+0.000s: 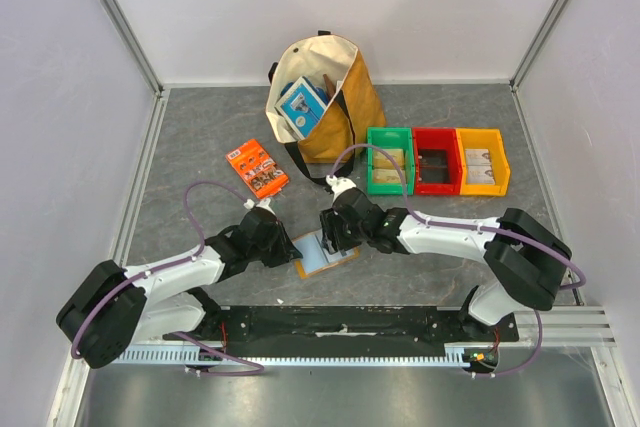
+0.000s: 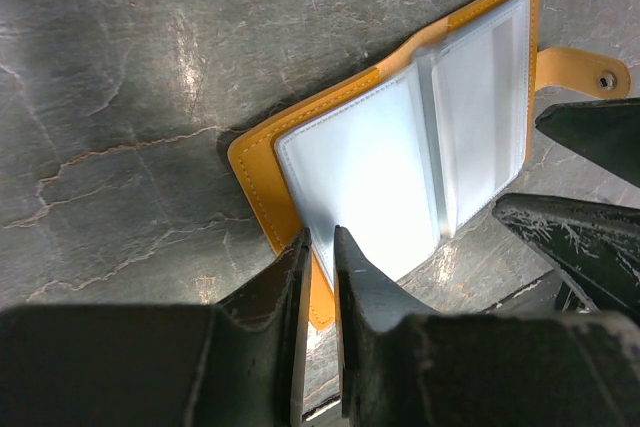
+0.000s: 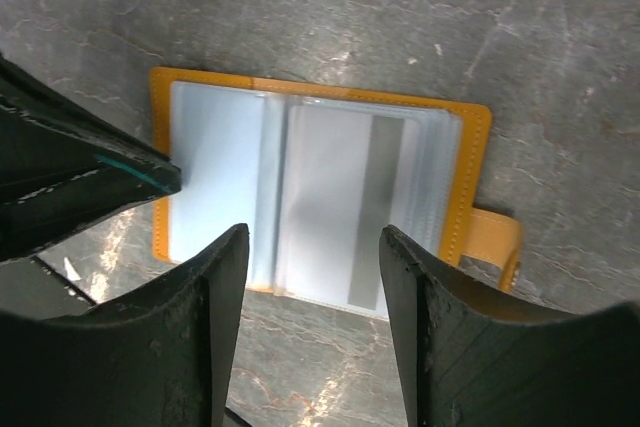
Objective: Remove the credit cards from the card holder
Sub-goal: Remove the credit card from the card holder.
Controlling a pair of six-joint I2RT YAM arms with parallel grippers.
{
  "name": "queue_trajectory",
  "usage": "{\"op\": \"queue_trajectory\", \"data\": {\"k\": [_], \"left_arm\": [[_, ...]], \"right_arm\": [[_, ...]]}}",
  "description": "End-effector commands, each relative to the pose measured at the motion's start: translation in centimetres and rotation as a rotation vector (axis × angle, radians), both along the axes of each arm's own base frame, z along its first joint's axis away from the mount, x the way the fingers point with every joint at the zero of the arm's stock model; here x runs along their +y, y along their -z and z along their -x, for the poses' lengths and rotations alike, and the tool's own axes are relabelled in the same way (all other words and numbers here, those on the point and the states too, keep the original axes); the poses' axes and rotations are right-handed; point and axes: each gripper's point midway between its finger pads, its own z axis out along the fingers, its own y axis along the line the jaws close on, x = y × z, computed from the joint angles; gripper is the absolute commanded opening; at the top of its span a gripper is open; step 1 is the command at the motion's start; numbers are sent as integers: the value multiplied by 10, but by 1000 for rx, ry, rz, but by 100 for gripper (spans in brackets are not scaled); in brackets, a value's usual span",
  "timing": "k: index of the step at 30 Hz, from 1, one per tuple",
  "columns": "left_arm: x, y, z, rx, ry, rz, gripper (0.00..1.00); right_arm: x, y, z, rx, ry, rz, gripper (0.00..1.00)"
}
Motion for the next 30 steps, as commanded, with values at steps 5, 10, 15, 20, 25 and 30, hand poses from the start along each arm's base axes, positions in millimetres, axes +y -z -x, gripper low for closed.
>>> {"op": "queue_trajectory", "data": {"k": [5, 10, 15, 20, 25, 30], "left_arm": [[2, 4, 2, 6, -19, -8, 21], [2, 4, 1, 7, -21, -9, 21], [2, 5, 2, 9, -18, -10, 21], [2, 5, 2, 10, -19, -9, 21], [2, 5, 2, 10, -17, -8, 21], [1, 6, 3, 12, -17, -9, 21]], "right_arm": [[-13, 10, -8, -15, 68, 61, 65], [-10, 19, -4, 11, 46, 68, 65], [-10, 28, -1, 37, 39, 78, 65], [-4, 29, 7, 75, 10, 47, 64], [6, 21, 13, 102, -19, -4, 62], [14, 13, 15, 123, -34, -64, 60]]}}
